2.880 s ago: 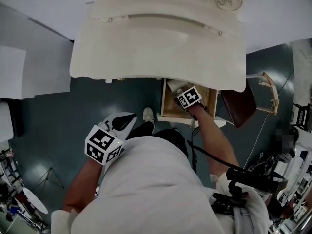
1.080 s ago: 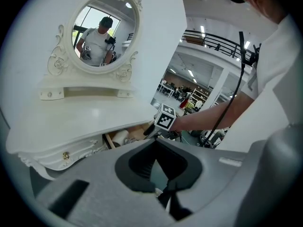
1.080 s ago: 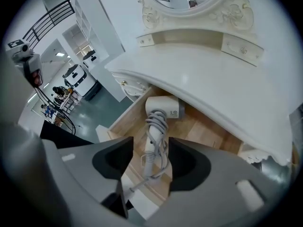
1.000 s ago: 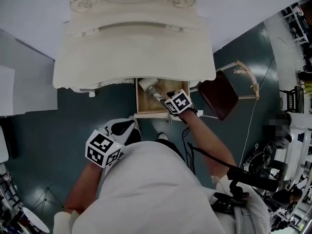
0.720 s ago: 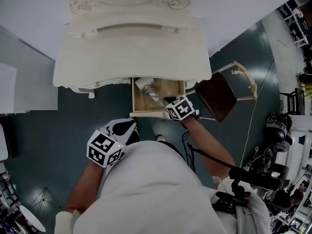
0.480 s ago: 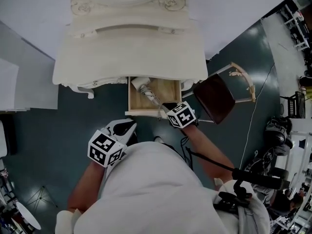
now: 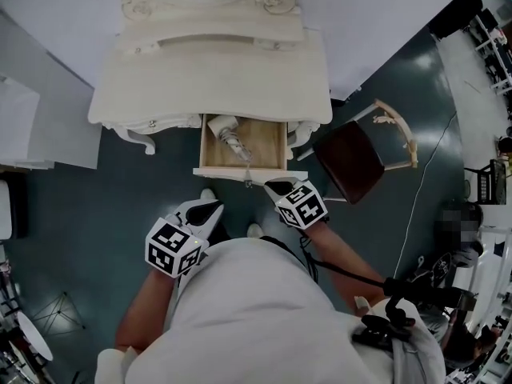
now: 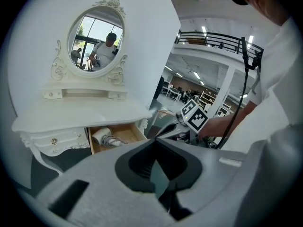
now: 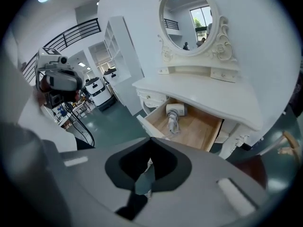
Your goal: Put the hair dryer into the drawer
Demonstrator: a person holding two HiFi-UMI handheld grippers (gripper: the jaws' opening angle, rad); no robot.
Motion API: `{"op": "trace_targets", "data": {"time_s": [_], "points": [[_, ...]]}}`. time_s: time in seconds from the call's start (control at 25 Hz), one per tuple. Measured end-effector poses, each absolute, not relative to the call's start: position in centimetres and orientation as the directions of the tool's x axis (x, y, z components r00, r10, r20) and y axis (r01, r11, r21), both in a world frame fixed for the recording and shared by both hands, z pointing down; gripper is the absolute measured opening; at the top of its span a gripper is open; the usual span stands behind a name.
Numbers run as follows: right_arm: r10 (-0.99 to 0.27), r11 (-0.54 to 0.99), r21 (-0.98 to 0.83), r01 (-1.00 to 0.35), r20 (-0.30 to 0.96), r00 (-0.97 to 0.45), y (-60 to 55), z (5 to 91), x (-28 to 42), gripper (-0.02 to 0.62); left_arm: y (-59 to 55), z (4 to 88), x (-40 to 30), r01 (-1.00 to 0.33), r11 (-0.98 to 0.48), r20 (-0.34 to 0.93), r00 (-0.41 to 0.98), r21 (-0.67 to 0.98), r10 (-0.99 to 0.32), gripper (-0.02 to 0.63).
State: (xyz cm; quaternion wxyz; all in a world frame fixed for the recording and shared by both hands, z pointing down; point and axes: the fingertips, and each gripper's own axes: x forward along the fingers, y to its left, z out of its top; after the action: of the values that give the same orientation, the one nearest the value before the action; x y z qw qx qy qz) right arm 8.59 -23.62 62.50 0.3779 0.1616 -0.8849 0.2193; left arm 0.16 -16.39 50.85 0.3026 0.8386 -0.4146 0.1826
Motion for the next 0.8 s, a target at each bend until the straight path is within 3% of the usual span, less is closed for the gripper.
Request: {"op": "trace_targets", "data": {"time_s": [0.32,0.8], "points": [[-0.085,0.883,-0.272,-0.382,0.709,-0.7,-19.4,61.2,11.0,0.002,-12.5,51.0,2.1,-0.849,-0.375,0.557,0.528,0.372,-0.641,-0.005],[-0.14,0.875,-0.25,-0.416,0.691,-0.709,-16.5,58.7,9.3,0.002,-11.7,48.7,0.1,-0.812,-0.473,0.527,0.582,0.341,-0.619,-0.005]]}}
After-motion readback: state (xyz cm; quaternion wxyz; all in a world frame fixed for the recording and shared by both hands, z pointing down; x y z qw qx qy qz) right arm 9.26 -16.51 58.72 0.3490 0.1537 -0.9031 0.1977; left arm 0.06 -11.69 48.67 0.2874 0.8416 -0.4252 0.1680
